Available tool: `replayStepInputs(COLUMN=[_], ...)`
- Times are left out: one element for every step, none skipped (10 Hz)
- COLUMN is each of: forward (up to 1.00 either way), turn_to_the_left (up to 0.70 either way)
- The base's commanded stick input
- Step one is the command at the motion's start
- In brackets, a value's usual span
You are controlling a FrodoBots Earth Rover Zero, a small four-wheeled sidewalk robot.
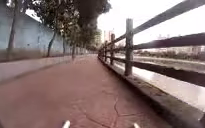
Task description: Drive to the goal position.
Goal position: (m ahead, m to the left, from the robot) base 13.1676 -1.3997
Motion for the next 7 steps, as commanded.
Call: replayStepInputs(forward=[1.0,1.0,1.0,1.0,1.0,1.0,1.0], turn_to_the_left=[0.0,0.0,0.0,0.0,0.0,0.0,0.0])
